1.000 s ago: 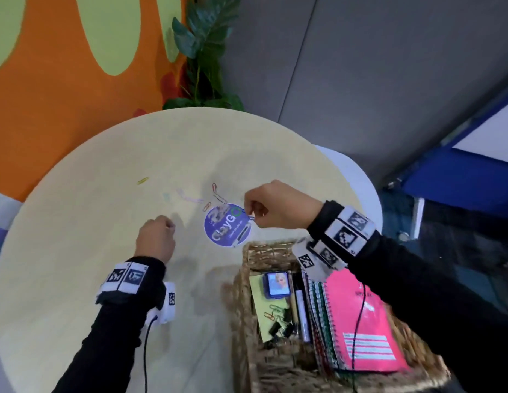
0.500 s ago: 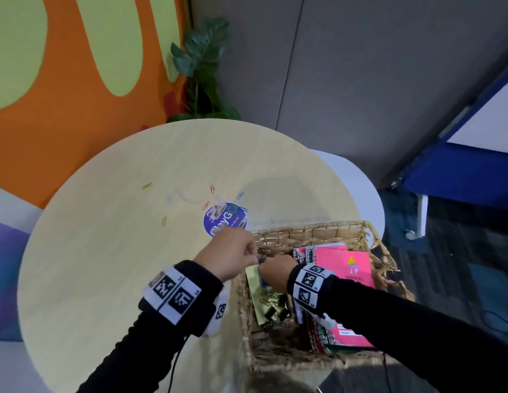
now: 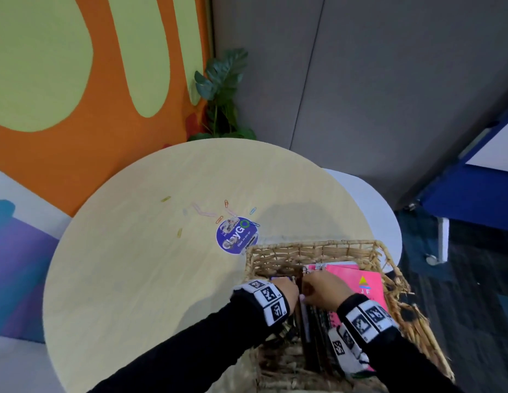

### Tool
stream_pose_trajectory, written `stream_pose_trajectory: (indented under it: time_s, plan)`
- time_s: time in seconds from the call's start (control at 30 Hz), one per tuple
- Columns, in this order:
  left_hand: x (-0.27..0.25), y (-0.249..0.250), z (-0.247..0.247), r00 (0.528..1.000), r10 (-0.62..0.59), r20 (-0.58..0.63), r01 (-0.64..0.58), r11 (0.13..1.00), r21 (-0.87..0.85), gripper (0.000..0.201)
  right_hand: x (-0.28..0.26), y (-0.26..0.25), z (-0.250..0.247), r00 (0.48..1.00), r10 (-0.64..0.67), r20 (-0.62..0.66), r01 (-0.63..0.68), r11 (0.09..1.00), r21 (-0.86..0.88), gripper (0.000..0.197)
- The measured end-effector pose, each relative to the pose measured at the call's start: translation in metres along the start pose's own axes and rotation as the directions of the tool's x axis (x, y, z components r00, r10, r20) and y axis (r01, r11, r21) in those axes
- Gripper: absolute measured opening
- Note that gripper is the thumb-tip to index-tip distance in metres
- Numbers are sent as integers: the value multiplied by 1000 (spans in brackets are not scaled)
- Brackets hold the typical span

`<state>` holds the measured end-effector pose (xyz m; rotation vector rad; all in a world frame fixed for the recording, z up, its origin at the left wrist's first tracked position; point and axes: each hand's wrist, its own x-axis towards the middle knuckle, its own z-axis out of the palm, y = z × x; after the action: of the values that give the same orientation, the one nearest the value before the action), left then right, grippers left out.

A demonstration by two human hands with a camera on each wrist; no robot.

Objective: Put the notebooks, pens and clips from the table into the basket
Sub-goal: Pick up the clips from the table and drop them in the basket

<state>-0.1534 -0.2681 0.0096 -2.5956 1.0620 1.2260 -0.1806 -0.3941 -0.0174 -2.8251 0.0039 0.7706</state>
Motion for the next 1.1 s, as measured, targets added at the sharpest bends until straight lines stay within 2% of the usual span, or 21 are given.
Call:
stream_pose_trajectory:
  time_s: [0.03, 0.17, 0.23, 0.27, 0.33, 0.37, 0.4, 0.47, 0.53, 0.57, 0.7, 0.8, 0.9, 1.03, 1.1]
  plan:
    - [2, -2, 1, 999, 8, 33, -9, 999, 34, 32, -1, 3, 2, 1000, 1, -16, -1, 1000, 18, 6]
    - [3, -8, -1, 999, 49, -7, -48, 995, 82, 22, -5, 12, 9, 998, 40, -45, -34, 991, 126, 23]
    - [-2, -13, -8, 991, 57, -125, -62, 997, -41, 16, -6, 15, 6, 998, 39, -48, -32, 988, 152, 30]
    - [-5, -19, -10, 968, 68, -242, -104, 985, -137, 19, -5, 16, 3, 998, 32, -57, -23, 988, 155, 33]
    - [-9, -43, -13, 865, 38, -500, -234, 912, -336, 22, -3, 13, -15, 996, 0, -88, 15, 986, 168, 33]
    - [-10, -59, -14, 807, -22, -590, -286, 861, -422, 22, 0, 8, -28, 993, -17, -116, 39, 981, 190, 27]
    - [-11, -77, -15, 754, -99, -650, -314, 814, -489, 21, 6, 2, -43, 988, -32, -151, 64, 975, 214, 19]
    - [-11, -118, -16, 659, -273, -700, -291, 766, -573, 21, 24, -15, -73, 971, -60, -233, 119, 961, 250, 2]
    - [-5, -161, -14, 581, -430, -691, -196, 750, -631, 21, 54, -37, -100, 939, -123, -321, 202, 954, 223, 4]
    - [-1, -181, -11, 565, -501, -655, -133, 729, -671, 22, 70, -51, -112, 925, -160, -344, 242, 948, 208, 4]
    - [20, -240, 6, 567, -687, -455, 96, 603, -792, 24, 154, -105, -132, 915, -280, -290, 321, 941, 106, 11]
    - [34, -264, 14, 563, -750, -348, 181, 523, -833, 20, 213, -140, -127, 939, -297, -174, 308, 951, 39, 18]
    - [47, -279, 16, 540, -792, -284, 220, 459, -861, 37, 252, -161, -114, 965, -256, -64, 255, 967, -13, 22]
    - [59, -293, 14, 527, -822, -217, 246, 392, -887, 44, 281, -174, -91, 987, -154, -34, 153, 988, -37, 41]
    - [62, -297, 13, 525, -826, -204, 277, 392, -877, 40, 288, -179, -82, 994, -103, -27, 101, 993, -65, 39]
